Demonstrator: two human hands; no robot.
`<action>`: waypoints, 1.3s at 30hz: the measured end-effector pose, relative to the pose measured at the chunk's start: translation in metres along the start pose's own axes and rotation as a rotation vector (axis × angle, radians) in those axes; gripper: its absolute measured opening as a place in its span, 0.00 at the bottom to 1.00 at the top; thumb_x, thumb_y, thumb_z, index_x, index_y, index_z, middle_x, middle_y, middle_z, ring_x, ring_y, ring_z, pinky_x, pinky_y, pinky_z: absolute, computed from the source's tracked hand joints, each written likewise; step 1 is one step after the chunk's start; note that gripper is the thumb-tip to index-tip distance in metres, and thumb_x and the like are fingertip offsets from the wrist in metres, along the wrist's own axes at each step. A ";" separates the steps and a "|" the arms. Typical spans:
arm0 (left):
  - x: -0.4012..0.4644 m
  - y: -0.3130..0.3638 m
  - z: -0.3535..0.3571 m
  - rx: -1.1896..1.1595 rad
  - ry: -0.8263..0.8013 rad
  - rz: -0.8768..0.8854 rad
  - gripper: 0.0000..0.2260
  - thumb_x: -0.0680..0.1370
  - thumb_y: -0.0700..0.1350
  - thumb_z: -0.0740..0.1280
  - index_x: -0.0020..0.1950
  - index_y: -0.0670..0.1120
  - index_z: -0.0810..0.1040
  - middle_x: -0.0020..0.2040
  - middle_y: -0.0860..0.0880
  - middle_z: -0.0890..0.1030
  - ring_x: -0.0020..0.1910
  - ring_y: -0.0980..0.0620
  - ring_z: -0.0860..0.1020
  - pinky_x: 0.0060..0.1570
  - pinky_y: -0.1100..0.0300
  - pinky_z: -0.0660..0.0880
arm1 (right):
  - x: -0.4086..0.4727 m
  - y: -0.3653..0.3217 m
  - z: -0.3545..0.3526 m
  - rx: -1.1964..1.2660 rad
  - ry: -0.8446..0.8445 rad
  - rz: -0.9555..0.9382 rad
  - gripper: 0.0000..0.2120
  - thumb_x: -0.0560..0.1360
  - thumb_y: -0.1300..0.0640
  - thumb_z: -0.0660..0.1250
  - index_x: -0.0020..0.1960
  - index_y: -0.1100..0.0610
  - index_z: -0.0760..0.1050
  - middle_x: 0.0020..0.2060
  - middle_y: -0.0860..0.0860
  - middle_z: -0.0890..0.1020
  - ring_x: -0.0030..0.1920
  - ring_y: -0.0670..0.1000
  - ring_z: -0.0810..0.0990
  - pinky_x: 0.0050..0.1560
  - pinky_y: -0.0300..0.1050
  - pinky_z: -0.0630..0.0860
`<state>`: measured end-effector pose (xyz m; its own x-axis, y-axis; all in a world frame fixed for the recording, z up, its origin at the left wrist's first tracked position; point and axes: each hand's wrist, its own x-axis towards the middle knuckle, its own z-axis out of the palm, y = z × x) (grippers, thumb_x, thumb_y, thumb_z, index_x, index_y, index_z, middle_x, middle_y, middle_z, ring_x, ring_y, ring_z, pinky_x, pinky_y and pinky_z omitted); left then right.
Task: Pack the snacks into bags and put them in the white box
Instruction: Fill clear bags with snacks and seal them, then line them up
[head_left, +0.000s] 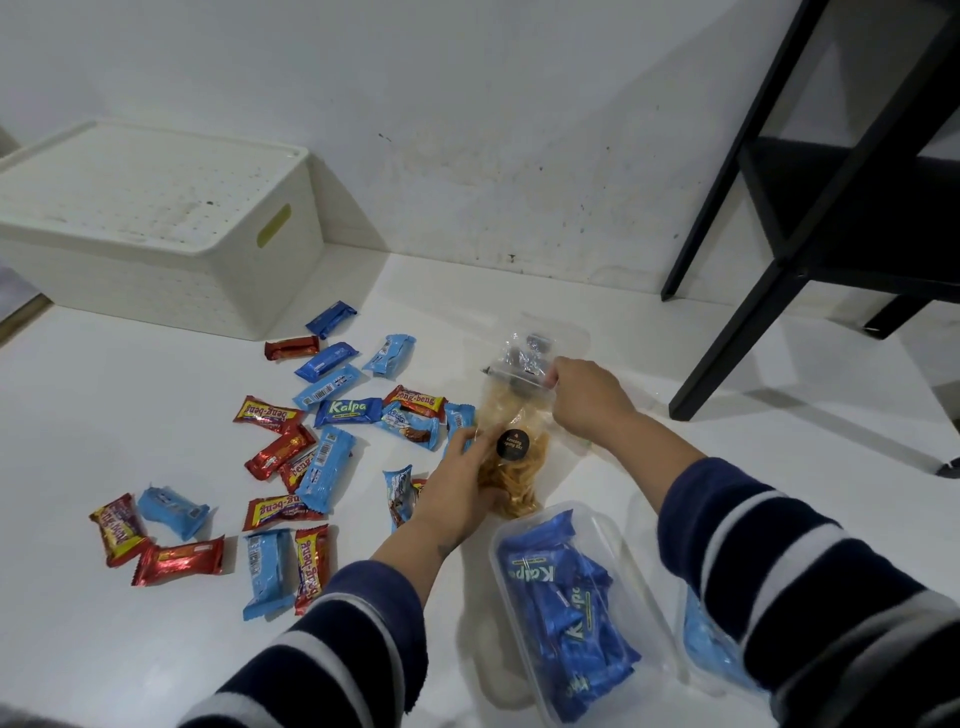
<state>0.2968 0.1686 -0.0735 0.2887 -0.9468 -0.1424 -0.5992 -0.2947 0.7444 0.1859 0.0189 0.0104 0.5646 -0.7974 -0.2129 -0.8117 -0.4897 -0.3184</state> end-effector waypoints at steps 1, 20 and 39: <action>0.000 0.004 0.000 -0.035 0.002 -0.018 0.35 0.71 0.38 0.72 0.74 0.55 0.62 0.70 0.49 0.60 0.66 0.47 0.70 0.64 0.58 0.69 | -0.002 0.000 0.003 -0.024 -0.007 -0.008 0.17 0.71 0.69 0.58 0.57 0.58 0.73 0.53 0.56 0.79 0.52 0.59 0.77 0.53 0.53 0.77; 0.037 0.052 -0.006 -0.639 0.336 -0.272 0.10 0.65 0.61 0.68 0.40 0.58 0.84 0.59 0.50 0.78 0.63 0.50 0.74 0.65 0.46 0.70 | -0.011 0.008 0.010 0.325 0.134 -0.108 0.07 0.74 0.50 0.68 0.45 0.51 0.83 0.42 0.44 0.79 0.41 0.44 0.76 0.49 0.47 0.77; 0.008 0.020 0.002 -0.299 0.132 -0.190 0.31 0.70 0.38 0.75 0.70 0.53 0.68 0.73 0.50 0.56 0.65 0.55 0.64 0.60 0.68 0.62 | -0.027 0.001 0.031 0.730 0.085 0.131 0.23 0.76 0.58 0.65 0.68 0.47 0.65 0.61 0.55 0.64 0.46 0.46 0.70 0.50 0.34 0.70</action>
<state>0.2858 0.1551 -0.0612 0.4790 -0.8482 -0.2261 -0.2870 -0.3947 0.8728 0.1750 0.0509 -0.0124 0.4329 -0.8720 -0.2284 -0.5490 -0.0541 -0.8341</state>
